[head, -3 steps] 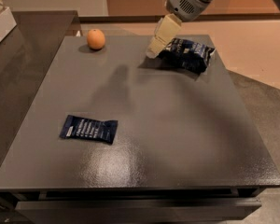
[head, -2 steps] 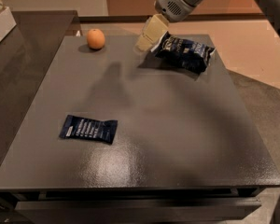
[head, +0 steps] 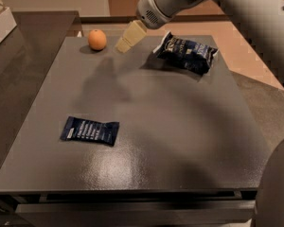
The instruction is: Move orange near rxbar blueberry
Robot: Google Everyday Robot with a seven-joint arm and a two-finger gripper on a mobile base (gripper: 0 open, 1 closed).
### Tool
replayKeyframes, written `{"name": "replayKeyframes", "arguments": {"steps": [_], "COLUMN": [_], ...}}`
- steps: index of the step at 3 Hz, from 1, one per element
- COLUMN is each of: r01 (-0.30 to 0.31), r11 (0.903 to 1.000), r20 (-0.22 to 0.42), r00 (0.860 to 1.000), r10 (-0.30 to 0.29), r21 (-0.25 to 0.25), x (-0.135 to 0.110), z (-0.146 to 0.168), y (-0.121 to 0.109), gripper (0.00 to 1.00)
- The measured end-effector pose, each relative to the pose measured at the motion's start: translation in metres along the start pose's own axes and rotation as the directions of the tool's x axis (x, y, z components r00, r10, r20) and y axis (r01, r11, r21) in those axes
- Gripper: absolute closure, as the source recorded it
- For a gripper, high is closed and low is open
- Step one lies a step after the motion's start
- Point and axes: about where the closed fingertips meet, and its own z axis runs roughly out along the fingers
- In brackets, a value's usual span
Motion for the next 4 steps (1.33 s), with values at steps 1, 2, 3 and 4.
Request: {"name": "replayKeyframes", "arguments": {"steps": [1,2,3,4], "r01": [-0.020,-0.050,-0.089,-0.106], "r11": [0.9998,0.9987,0.9959,0.9942], "r20": [0.016,0.028,0.038,0.061], "r00": [1.000,0.998,0.995,0.993], "r10": [0.020,0.050,0.088,0.105], "r21": [0.005,0.008,0.016,0.017], "x": [-0.007,-0.010,-0.011,-0.018], "z": [0.031,0.064,0.094,0.118], "y": [-0.009,-0.015,-0.019,-0.020], "gripper": [0.00,0.00,0.00,0.00]}}
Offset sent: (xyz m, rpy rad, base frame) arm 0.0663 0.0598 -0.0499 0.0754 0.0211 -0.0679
